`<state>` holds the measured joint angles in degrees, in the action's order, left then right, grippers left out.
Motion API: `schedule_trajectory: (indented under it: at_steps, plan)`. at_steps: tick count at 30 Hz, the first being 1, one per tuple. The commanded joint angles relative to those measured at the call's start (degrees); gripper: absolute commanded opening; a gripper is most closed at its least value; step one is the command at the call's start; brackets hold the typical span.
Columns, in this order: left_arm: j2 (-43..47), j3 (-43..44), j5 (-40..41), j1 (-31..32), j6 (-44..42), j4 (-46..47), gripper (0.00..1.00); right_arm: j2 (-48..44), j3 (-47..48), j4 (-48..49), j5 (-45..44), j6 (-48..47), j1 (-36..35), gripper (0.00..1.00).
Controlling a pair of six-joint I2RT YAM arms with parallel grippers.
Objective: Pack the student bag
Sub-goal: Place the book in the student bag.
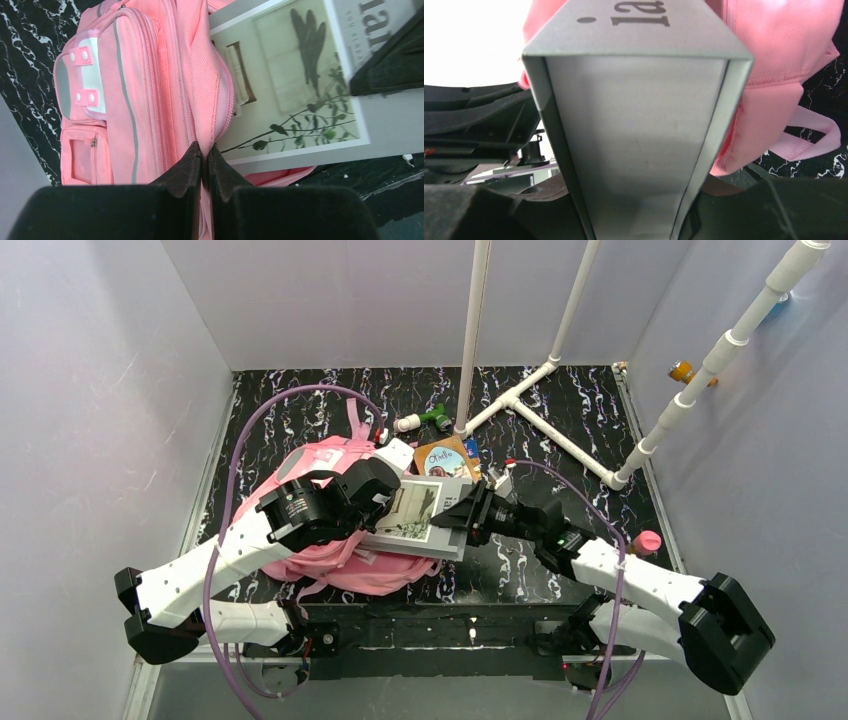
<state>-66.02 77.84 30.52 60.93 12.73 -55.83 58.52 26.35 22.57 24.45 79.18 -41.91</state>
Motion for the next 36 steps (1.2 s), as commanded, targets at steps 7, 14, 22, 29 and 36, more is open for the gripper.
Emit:
schedule_trajectory:
  at_steps: [7,14,22,29,36]
  plan:
    - [1.09,2.16,-5.47,0.25,2.90,6.08,0.00,9.81,4.81,11.02,-15.66,-1.33,-7.66,0.01]
    - [0.19,2.16,-6.46,0.25,3.77,7.63,0.00,20.30,9.85,17.46,-23.02,-1.43,-14.38,0.04]
    - [0.08,2.31,-5.97,0.25,3.31,8.28,0.00,28.12,12.19,22.11,-26.74,-2.85,-18.65,0.46]
    - [1.19,0.39,-5.57,0.25,3.35,8.73,0.00,24.07,10.61,11.58,-25.23,-8.54,-18.49,0.91]
    - [0.57,0.32,-6.26,0.25,3.21,8.84,0.00,13.83,6.64,-0.97,-25.85,-14.01,-18.31,0.98]
